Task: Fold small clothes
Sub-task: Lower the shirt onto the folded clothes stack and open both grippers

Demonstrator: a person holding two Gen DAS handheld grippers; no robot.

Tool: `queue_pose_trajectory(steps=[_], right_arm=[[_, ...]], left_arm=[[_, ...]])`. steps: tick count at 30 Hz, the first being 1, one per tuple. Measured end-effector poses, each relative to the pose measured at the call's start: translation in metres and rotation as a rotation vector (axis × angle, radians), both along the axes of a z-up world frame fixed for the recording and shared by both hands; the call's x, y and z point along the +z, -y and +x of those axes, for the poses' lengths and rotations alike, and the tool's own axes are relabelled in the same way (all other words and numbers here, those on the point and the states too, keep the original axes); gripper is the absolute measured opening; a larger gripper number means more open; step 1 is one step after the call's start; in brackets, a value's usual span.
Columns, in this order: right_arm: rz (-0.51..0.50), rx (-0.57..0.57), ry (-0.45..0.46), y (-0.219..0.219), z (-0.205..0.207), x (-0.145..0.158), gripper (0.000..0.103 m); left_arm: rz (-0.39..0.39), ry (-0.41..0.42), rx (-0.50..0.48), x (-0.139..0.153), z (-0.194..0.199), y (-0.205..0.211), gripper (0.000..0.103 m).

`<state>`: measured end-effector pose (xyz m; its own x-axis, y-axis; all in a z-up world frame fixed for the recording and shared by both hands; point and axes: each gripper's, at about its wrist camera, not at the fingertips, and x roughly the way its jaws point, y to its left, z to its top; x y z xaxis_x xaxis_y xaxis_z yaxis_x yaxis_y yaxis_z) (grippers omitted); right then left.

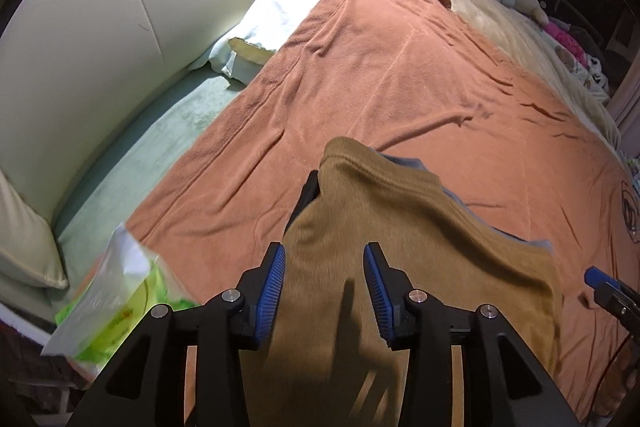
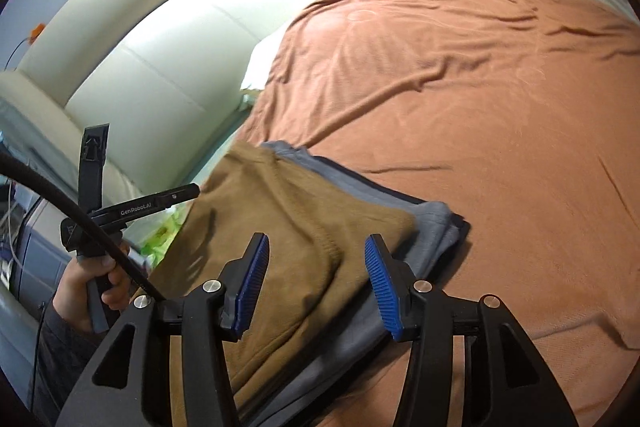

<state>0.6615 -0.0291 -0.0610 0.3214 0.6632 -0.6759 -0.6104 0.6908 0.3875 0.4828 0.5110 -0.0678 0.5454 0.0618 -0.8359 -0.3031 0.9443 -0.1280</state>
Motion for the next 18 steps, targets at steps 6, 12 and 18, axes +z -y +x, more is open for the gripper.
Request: queue_pose_trajectory(steps=[6,12,18], right_arm=[[-0.044,0.098,0.006,-0.027,-0.038,0.007,0.048],[-0.075,0.194,0.045,-0.039,-0.066,0.010,0.048],[-0.127,0.309,0.069,-0.049,-0.099,-0.002,0.048]], left_arm=[[0.004,0.011,-0.022,0.011,-0.041,0.015,0.043],[0.003,0.008,-0.037,0.004,-0.089,0.034,0.043],[-0.002,-0.001,-0.033,-0.012,-0.129,0.049,0.043]])
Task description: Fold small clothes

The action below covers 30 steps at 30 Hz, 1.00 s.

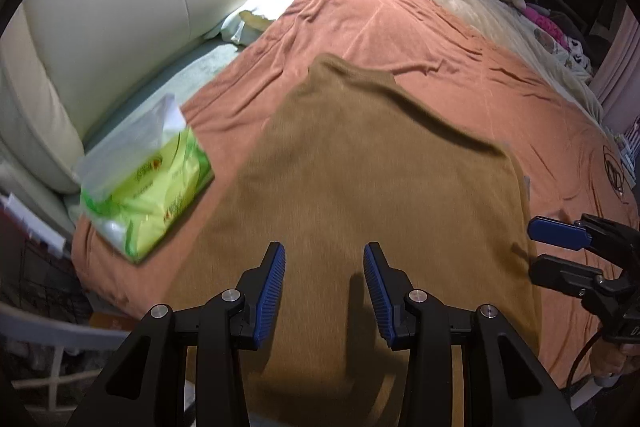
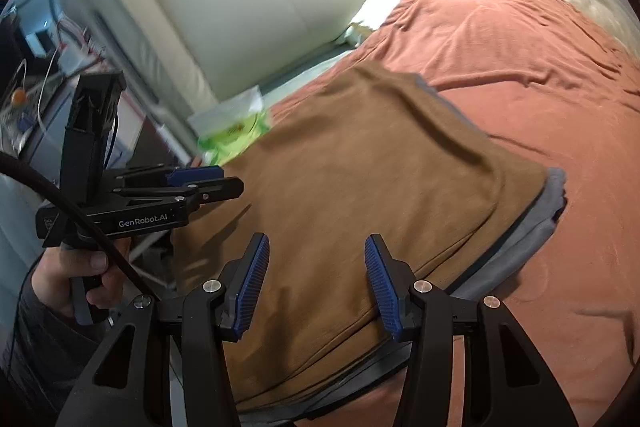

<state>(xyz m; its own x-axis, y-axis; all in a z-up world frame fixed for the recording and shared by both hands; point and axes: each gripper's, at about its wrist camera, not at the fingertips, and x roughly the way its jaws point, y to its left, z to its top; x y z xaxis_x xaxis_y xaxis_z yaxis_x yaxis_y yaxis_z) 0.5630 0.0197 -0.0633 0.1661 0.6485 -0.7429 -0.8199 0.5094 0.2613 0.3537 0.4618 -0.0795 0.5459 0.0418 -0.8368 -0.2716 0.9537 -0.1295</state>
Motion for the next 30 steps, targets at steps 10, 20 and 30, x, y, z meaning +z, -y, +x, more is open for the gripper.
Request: queue_pose_trajectory(steps=[10,20,30], right_arm=[[-0.112,0.038,0.069,0.008,-0.031,-0.033,0.048],[-0.160,0.001,0.072,0.028,-0.062,-0.036,0.048],[-0.076,-0.104,0.075,0.115,-0.081,0.018,0.048]], left_arm=[[-0.012,0.003,0.027,-0.024,-0.047,0.024,0.044],[-0.023,0.019,0.030,-0.029,-0.075,0.054,0.048],[0.008,0.062,0.034,0.003,-0.102,0.106,0.058]])
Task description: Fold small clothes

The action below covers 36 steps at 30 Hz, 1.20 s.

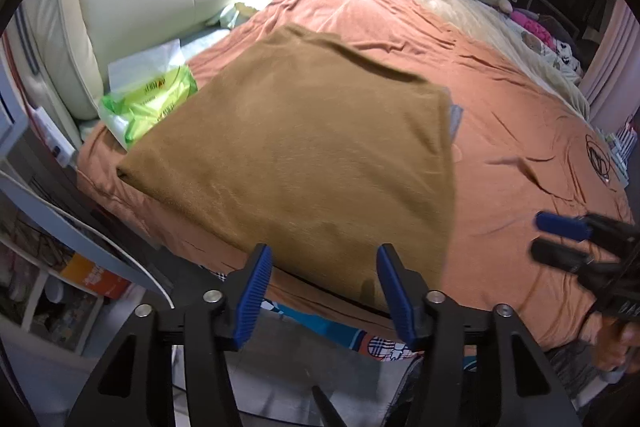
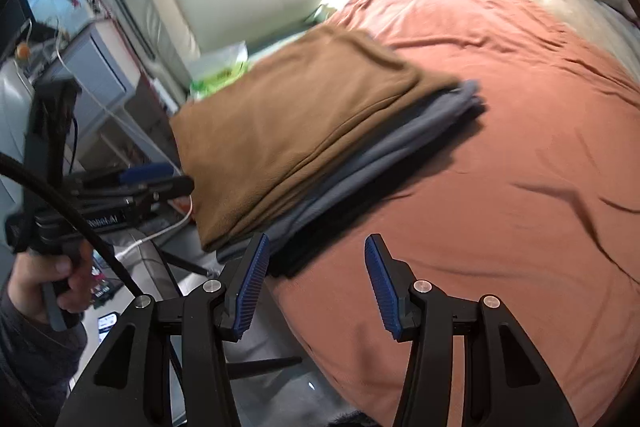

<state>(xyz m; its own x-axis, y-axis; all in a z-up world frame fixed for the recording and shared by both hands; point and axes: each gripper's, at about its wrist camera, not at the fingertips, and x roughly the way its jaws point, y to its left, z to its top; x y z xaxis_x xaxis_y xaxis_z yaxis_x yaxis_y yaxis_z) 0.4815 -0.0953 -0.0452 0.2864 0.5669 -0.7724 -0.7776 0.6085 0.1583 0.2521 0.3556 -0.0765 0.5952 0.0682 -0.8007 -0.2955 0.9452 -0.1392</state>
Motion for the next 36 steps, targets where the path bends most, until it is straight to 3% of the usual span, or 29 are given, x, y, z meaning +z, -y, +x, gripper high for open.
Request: queue_pose_trajectory(steps=[3,5,8,11,16,19,29,36], right_arm=[[0.002,-0.031,0.021,0.029,-0.007,0.019,0.048],[0.002,-0.051,0.031,0.044,-0.011,0.027,0.050],[0.014,-0.080,0.067,0.068,-0.022,0.044,0.068],[0.034,-0.091,0.110,0.087,-0.039,0.060,0.076],[0.046,-0.104,0.161,0.118,-0.076,0.075,0.085],[0.070,-0.119,0.213,0.135,-0.100,0.085,0.103],[0.133,-0.192,0.272,0.202,-0.155,0.100,0.103],[0.149,-0.229,0.307,0.237,-0.190,0.107,0.103]], left_arm=[[0.014,0.054,0.000,0.015,-0.013,0.021,0.067],[0.027,0.080,-0.005,0.025,-0.019,0.035,0.078],[0.062,0.118,-0.015,0.043,-0.029,0.058,0.091],[0.065,0.157,-0.016,0.057,-0.041,0.077,0.101],[0.073,0.215,-0.015,0.078,-0.061,0.103,0.102],[0.079,0.237,-0.011,0.087,-0.072,0.118,0.103],[0.139,0.314,-0.041,0.112,-0.110,0.168,0.103],[0.141,0.363,-0.089,0.125,-0.134,0.199,0.103]])
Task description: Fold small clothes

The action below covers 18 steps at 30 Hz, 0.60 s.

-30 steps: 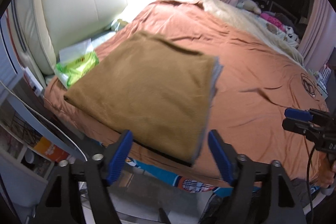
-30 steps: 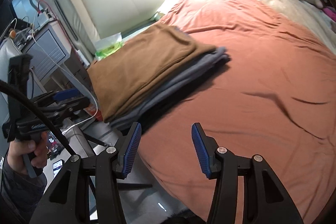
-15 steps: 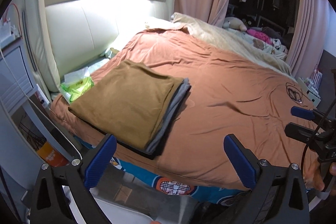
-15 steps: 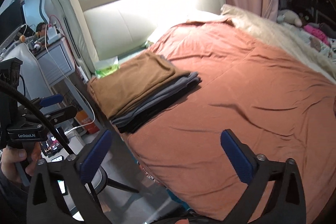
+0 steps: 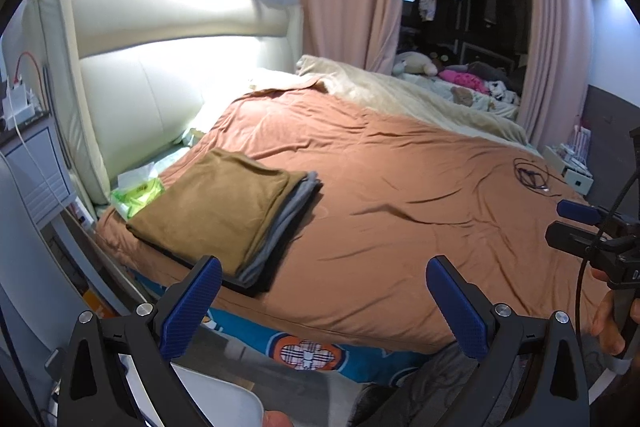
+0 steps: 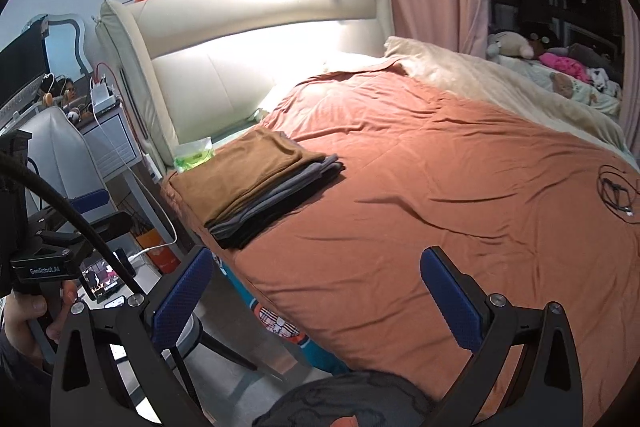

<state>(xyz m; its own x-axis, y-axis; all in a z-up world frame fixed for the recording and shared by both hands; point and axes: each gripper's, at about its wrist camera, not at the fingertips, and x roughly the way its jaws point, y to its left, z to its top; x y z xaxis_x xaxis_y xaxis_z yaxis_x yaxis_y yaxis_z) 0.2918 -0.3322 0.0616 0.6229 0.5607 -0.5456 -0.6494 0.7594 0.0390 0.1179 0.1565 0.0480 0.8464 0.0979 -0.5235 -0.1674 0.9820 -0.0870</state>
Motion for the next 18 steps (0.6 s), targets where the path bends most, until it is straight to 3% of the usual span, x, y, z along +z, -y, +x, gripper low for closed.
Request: queue_pose_trajectory(steps=[18], right_arm=[[0.074,-0.119,0.099,0.079,-0.085,0.002,0.103]], left_arm=[[0.053,0.125,-0.129,0.016,-0.062,0.079,0.103]])
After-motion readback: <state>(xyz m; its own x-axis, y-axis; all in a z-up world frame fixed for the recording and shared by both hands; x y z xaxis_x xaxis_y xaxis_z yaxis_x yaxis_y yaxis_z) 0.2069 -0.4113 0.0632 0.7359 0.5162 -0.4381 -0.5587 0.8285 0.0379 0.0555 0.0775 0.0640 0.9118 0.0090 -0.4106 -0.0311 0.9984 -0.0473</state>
